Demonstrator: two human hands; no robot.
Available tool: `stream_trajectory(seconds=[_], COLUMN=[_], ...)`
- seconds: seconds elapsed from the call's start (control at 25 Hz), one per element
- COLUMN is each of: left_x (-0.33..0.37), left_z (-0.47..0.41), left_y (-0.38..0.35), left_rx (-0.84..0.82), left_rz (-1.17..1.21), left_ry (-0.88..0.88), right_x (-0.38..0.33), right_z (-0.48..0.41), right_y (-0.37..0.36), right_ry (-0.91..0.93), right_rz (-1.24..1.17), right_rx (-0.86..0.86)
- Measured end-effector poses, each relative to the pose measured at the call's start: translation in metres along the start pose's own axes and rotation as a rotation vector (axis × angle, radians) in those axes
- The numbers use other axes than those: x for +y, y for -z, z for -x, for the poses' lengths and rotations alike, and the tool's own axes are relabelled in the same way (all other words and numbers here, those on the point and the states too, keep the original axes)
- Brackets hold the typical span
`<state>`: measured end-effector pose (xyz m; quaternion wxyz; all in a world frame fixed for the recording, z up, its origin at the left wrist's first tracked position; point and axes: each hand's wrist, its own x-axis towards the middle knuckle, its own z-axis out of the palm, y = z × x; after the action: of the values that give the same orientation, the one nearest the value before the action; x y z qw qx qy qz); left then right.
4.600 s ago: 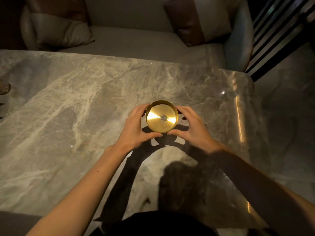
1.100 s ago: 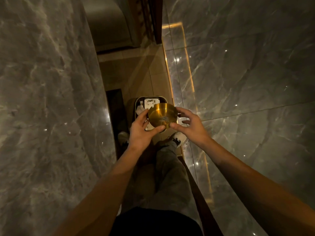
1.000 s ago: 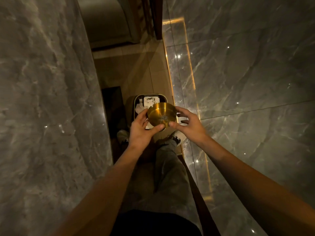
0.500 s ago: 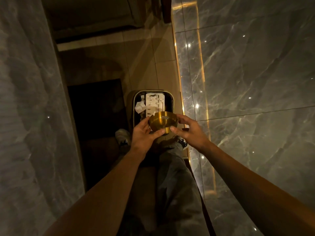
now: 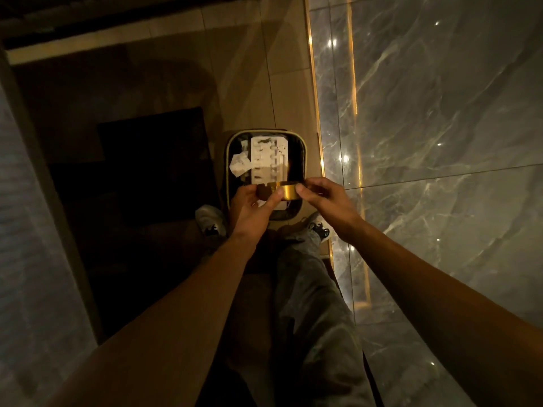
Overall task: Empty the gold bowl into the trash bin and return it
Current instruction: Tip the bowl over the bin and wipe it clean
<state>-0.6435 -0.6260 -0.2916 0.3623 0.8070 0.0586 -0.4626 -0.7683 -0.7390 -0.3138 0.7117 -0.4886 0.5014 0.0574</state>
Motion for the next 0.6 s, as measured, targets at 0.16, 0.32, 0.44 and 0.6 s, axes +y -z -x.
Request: stream_trajectory(seconds=[0.16,0.32,0.44,0.6], left_x=[-0.002,-0.005,-0.009,-0.011], left_z=[-0.007,-0.014,-0.014,-0.017], left_y=[-0.003,-0.003,-0.006,-0.011], left_rx=[0.002,0.006,0.066,0.163], left_rz=[-0.087,-0.155,-0.149,-0.04], left_ry=[-0.067,-0.08,-0.046,-0.019], right_x=[0.002,0.003,0.003,0.004], right_z=[-0.009,-0.016,-0.018,-0.02], right_y=[-0.007,-0.01,-0.011,-0.014], right_ry=[-0.087,-0.175,-0.195,-0.17], right_rz=[-0.075,-0.131,-0.178,-0.172], right_rx=[0.0,0.019,0.03,0.035])
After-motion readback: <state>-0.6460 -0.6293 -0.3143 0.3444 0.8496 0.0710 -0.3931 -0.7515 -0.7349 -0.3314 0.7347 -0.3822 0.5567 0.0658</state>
